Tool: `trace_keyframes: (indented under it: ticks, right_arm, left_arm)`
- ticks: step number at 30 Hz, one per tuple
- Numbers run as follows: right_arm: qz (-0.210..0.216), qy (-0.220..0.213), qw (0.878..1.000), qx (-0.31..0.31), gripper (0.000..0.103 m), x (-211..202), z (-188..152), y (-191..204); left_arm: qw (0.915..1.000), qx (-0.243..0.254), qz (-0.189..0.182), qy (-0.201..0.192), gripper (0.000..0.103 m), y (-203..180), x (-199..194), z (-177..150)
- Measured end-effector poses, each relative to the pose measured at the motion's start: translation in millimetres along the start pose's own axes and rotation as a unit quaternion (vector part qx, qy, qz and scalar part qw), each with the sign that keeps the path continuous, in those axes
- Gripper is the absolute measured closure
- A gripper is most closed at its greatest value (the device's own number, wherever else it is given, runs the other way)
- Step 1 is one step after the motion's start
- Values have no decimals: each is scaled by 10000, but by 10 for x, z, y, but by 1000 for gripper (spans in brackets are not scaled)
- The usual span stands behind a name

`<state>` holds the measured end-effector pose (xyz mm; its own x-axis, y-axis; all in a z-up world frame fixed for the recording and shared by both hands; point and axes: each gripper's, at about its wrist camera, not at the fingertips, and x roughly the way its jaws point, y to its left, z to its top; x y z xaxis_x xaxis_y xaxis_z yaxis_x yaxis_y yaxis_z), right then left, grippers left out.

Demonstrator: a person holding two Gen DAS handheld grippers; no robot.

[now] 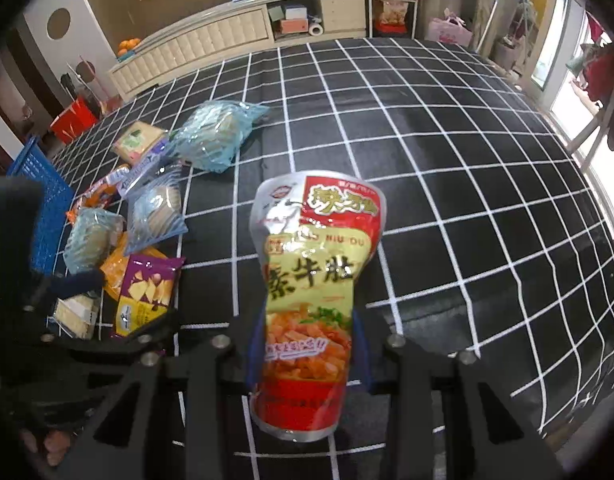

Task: Organize snacks
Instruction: 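Carry the purple chip bag into the blue basket and open the left gripper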

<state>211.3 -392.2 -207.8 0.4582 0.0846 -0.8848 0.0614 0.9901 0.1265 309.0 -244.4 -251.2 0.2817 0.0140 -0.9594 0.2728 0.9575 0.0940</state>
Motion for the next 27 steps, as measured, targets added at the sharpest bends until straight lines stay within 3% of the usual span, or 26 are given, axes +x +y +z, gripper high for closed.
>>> trace_keyframes:
  ticks: [3, 9, 18, 27]
  right_arm:
    - [11, -18, 10000, 40, 61, -24, -17, -55]
    - [111, 32, 9998, 175, 61, 7, -60, -121]
    - [89, -59, 9998, 190, 61, -174, -102, -83]
    - [95, -304, 9994, 115, 61, -539, -45, 140]
  left_arm:
    - [9998, -196, 16, -31, 19, 21, 8, 26]
    - [9999, -142, -60, -46, 53, -56, -52, 31]
    - [9989, -226, -386, -142, 58, -61, -254, -57]
    - [9961, -343, -575, -582, 58, 216, -784, -201]
